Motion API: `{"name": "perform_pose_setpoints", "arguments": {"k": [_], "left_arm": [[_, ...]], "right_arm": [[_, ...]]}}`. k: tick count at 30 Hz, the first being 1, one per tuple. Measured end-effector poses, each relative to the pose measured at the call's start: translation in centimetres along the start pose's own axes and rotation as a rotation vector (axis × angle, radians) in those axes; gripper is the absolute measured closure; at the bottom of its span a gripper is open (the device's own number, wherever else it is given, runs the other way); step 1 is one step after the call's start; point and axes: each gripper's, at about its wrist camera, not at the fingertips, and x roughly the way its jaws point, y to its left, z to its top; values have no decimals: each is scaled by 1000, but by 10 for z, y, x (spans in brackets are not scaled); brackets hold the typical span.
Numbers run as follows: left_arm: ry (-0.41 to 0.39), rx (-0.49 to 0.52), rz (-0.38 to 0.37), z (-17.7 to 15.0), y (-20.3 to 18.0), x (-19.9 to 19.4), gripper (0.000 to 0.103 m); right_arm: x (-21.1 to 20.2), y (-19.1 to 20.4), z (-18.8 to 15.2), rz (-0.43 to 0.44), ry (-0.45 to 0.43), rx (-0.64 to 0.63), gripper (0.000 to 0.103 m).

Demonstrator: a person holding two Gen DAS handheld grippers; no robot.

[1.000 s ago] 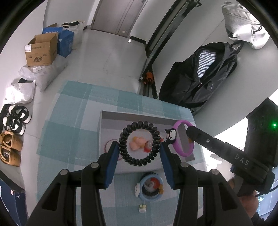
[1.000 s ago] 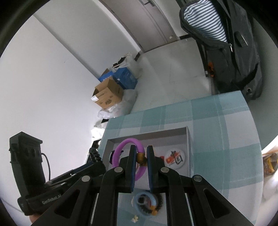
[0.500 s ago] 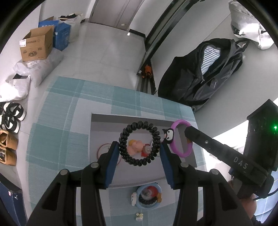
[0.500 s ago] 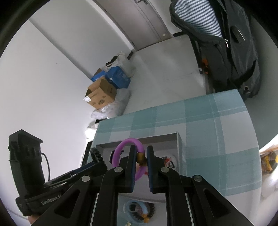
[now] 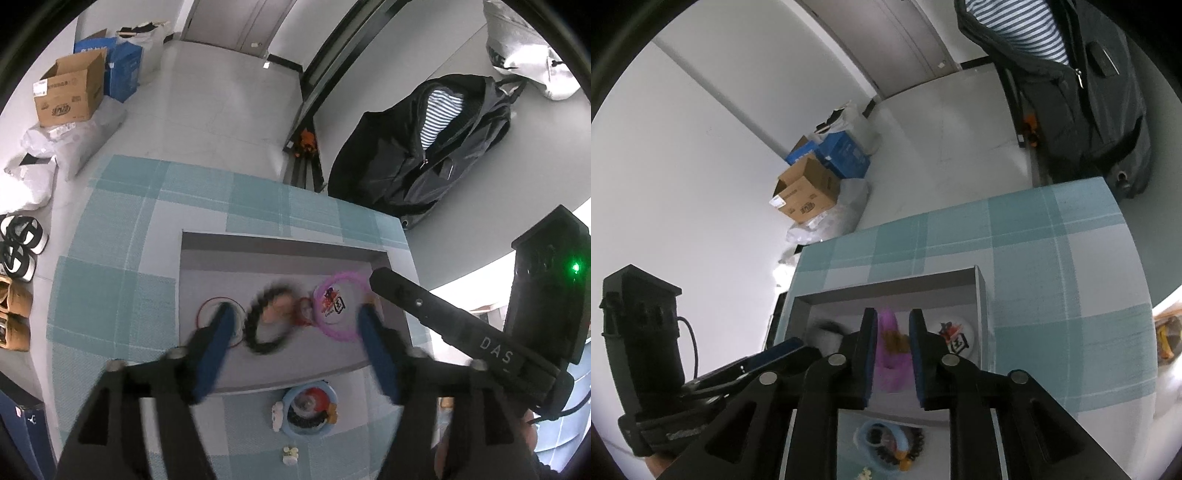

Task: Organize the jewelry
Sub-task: 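Open both grippers to drop the bracelet and bangle into the box, then withdraw both grippers from the box toward the remaining items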

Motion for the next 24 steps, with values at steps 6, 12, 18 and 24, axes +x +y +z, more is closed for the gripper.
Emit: {"name": "perform_pose_setpoints", "arguments": {"k": [6,12,18,24], "left_arm": [[-21,-6,8,-5,4,-8,30],[-52,40,25,-15,-1,-22,30],[-96,89,58,-32,-6,-38,30],[-100,141,81,-50,-10,-44,30]], "right_arm": [[-9,0,-4,-13,-25,-22,65],[-22,-4,-7,-30,-50,-51,60],[-35,-4,-17,-27,-67,-76,51],[-45,5,-29,4,-56,-115,45]]}}
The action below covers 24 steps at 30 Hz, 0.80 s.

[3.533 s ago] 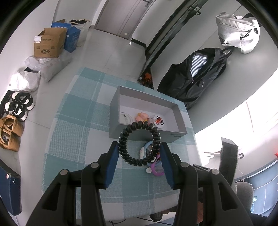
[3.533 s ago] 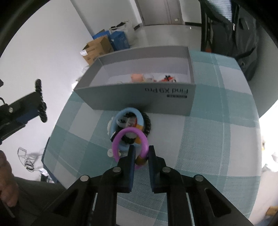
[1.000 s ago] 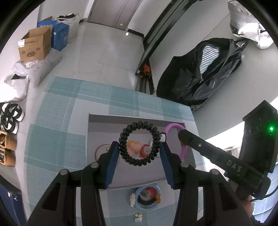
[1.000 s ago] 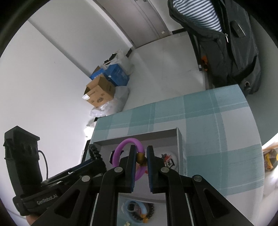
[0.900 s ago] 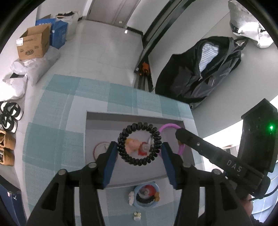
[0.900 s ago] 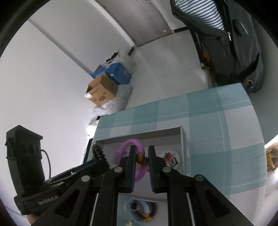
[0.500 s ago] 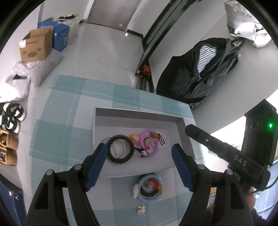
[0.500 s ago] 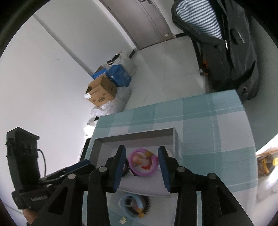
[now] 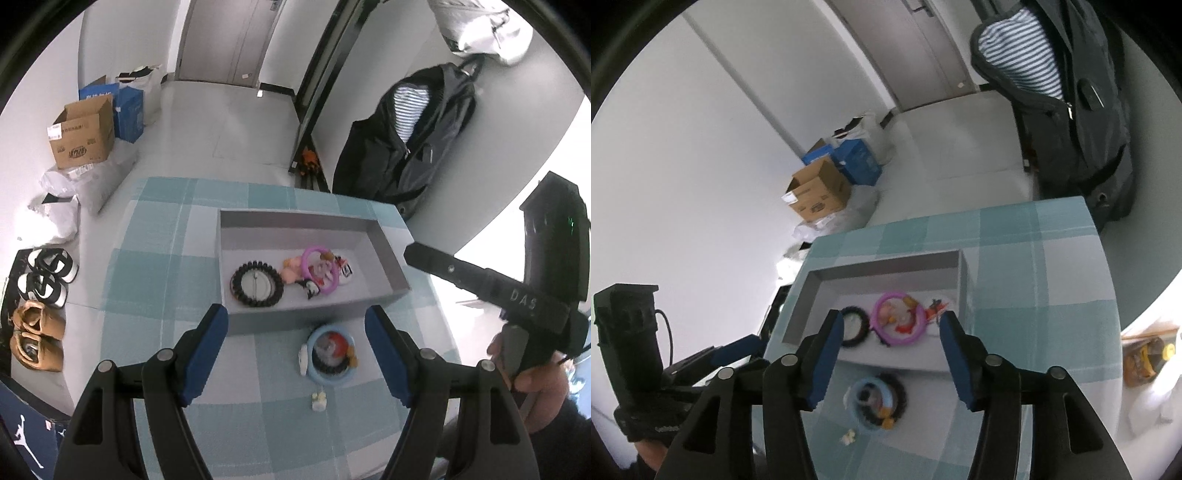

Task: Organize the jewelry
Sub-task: 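Withdraw both grippers from the box toward the remaining items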

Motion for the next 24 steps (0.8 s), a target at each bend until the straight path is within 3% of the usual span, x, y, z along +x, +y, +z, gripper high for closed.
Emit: {"name": "perform_pose_setpoints", "arguments": {"k": [5,15,24], "left_arm": [[11,47,4,-17,-7,-2,30],[107,160,23,-50,-30,20,30],[152,161,52,-59,-28,34,30]], "right_arm": [[-10,3,-11,-3,-1,-13,32],[-15,7,-29,-9,35,-17,24],[-16,10,-36,-46,63,-27,18]]}}
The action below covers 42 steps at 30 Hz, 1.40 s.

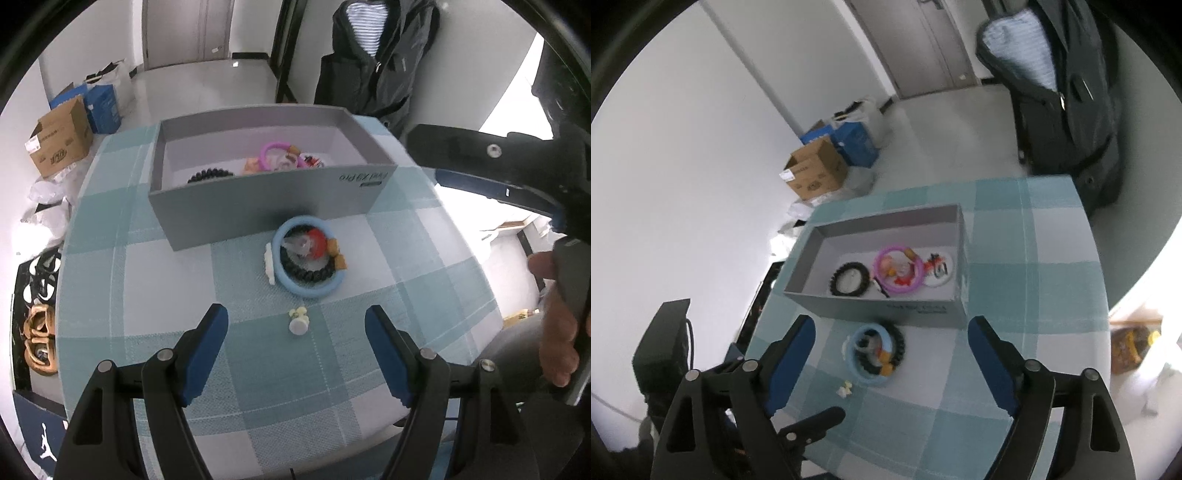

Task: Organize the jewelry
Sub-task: 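Withdraw both grippers from the box toward the remaining items, then grasp the small white figurine with the left gripper, then grasp the light blue bangle with the right gripper while the left gripper holds the figurine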

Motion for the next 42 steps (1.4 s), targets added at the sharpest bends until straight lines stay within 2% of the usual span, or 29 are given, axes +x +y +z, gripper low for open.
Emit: {"name": "perform_pose_setpoints", "arguments": {"k": [4,8,10,11,12,14,16,17,19,21,26,33,37,40,42], "left_arm": [[20,8,1,-3,-1,6,30],[68,-18,-52,-2,2,12,31],[73,-16,-31,-2,3,14,31],[81,-13,-21,-2,3,15,36],[90,-11,-23,-2,3,17,51],[85,2,-6,-1,1,18,62],[92,25,1,-1,-2,19,68],[100,37,2,-1,-4,19,77],[105,69,29,-2,-7,19,82],[111,92,49,-2,-9,19,96],[125,55,11,-3,-2,16,96],[78,18,-3,3,11,-4,96],[41,-37,-13,6,27,-17,96],[16,-78,-16,9,37,-27,96],[1,-99,-24,10,43,-33,96]], "right_arm": [[3,-12,-3,-25,21,36,18],[2,-18,-3,-36,24,47,18],[0,-19,-2,-36,22,49,18],[0,-19,-3,-38,22,48,18],[0,-18,-3,-39,22,47,18],[0,-18,-3,-38,23,46,18],[0,-18,-3,-40,25,43,18],[0,-19,-3,-42,26,42,18],[0,-20,-3,-48,27,45,18],[1,-22,-3,-52,29,51,18],[3,-25,-5,-54,41,60,18],[17,-22,-13,-7,97,66,18],[28,-16,-21,7,139,61,19],[39,-10,-28,22,179,59,29],[46,-5,-31,26,200,49,41]]}}
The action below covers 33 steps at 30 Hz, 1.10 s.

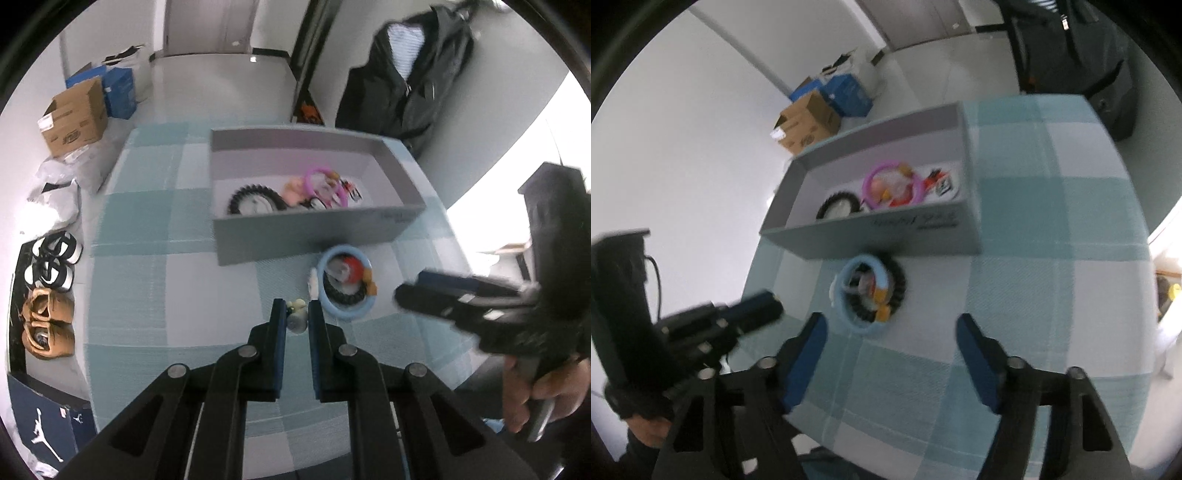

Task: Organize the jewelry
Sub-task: 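Grasp the light blue bangle with the right gripper while the left gripper holds the figurine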

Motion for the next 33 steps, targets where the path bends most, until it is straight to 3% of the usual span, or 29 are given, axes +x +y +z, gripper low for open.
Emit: {"name": "perform_pose_setpoints", "arguments": {"k": [3,7,21,33], "left_arm": [[-12,-18,-7,4,3,-4,96],[-20,-31,-11,6,0,0,96],[-41,-46,-21,6,6,-8,96],[-51,-51,-15,7,7,-9,96]], "right_arm": [[10,7,-3,-3,28,-30,58],[19,16,-5,-28,37,-63,59],[31,30,2,-117,49,-127,88],[23,32,1,-112,21,-146,94]]}}
